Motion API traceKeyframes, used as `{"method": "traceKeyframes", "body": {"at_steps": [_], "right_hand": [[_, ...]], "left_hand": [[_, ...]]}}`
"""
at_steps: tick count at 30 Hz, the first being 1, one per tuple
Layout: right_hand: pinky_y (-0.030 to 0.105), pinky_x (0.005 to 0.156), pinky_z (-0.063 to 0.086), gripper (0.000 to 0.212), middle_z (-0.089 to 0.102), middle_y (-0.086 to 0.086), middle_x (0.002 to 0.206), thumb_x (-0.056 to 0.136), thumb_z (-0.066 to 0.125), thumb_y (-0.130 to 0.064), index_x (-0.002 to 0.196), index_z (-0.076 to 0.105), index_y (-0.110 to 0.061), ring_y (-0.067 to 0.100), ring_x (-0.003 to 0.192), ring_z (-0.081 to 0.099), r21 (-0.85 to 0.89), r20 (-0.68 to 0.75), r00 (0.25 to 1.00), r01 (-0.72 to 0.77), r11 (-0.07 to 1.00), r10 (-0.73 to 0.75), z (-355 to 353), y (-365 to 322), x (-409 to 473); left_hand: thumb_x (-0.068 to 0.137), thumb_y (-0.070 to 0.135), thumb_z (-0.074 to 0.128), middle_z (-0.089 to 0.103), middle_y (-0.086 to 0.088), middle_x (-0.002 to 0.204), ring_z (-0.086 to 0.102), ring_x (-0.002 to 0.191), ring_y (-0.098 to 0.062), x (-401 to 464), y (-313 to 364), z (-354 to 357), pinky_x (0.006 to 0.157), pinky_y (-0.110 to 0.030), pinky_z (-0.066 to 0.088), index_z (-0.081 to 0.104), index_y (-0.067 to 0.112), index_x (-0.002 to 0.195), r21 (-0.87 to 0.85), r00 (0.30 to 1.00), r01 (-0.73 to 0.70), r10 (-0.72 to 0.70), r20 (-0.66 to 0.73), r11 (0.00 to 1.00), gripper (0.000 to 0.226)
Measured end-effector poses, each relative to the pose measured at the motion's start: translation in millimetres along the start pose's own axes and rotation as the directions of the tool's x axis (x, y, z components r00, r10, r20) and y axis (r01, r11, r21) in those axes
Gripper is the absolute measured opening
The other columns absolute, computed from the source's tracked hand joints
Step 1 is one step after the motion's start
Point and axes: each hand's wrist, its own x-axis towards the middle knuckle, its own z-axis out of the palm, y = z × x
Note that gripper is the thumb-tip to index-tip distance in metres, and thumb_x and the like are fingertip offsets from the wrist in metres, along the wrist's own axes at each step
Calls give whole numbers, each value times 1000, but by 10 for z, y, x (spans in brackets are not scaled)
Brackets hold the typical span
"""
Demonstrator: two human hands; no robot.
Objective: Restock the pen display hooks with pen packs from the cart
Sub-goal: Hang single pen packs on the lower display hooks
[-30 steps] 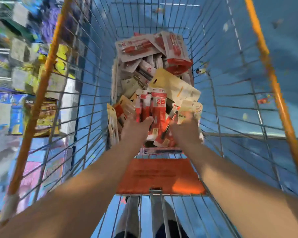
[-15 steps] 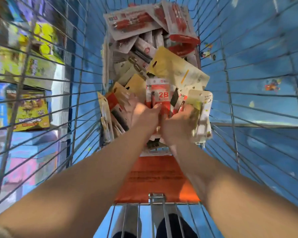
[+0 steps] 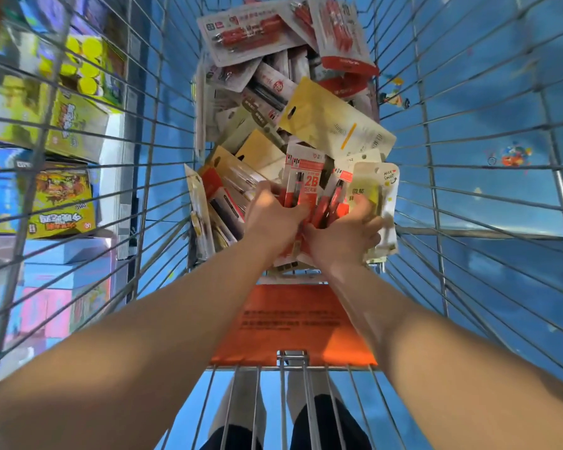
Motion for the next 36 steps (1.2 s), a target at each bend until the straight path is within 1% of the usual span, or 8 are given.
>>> {"method": "traceKeyframes", "body": {"at_steps": [5,10,18,22,26,28,33,36], "right_hand": [[47,109,33,107,16,9,146,67,88,-48,148,21,-26,32,139,20,59,40,999,-24,998,22,-185,-109,-117],[44,111,34,96,31,13,145,72,84,-43,147,30,-19,35,140,33,161,-4,1000,-1,987,2,-511,-300,-370],[24,99,38,70,34,-5,135,80,79,-27,141,43,-25,6,125,35,309,33,927,346,886,-373,-1036,-557,-1189],[3,89,38,63,38,-12,131,82,78,-33,138,49,-34,-2,123,37,365,38,840,492,791,-541,-1358,-765,-1618],[23,109,41,58,42,-6,128,75,74,-43,129,59,-27,17,130,42,330,-91,693,698,636,-715,-1613,-979,-2054],[12,111,32,59,44,0,133,75,76,-38,130,61,-24,19,134,42,333,-108,621,759,560,-777,-1710,-1070,-2242],[-6,93,32,61,39,-2,140,76,81,-22,133,61,-30,16,132,48,342,74,526,785,516,-848,-2026,-1340,-2739],[11,105,37,65,36,-5,136,74,77,-41,136,58,-32,12,132,43,335,173,437,816,470,-883,-2144,-1427,-3077]], "left_hand": [[88,32,70,70,4,97,69,93,-20,-164,116,-111,87,-38,59,56,29,114,-46,999,45,-46,-13,998,30],[94,28,70,68,9,89,64,79,-9,-444,220,-337,69,-28,53,58,32,106,-119,1000,9,-10,-5,993,17],[93,24,67,69,8,94,65,85,-10,-1205,669,-820,68,-27,50,62,26,120,-289,999,0,-15,-50,957,28],[92,40,68,79,3,98,76,94,-21,-1678,911,-1127,91,-47,61,67,32,111,-437,998,-34,11,-56,899,20],[78,70,63,80,2,99,77,95,-20,-2163,1092,-1485,93,-49,60,69,31,105,-544,972,-207,110,-206,813,48],[74,74,64,79,-2,105,76,99,-22,-2382,1156,-1664,93,-49,60,69,29,108,-577,954,-283,160,-255,766,57],[83,26,82,75,-16,98,71,88,-28,-2925,1188,-2100,93,-59,58,69,17,105,-640,906,-418,249,-341,645,27],[77,12,74,73,-13,81,69,71,-22,-3230,1115,-2340,73,-36,61,77,16,88,-641,869,-494,326,-371,587,12]]}}
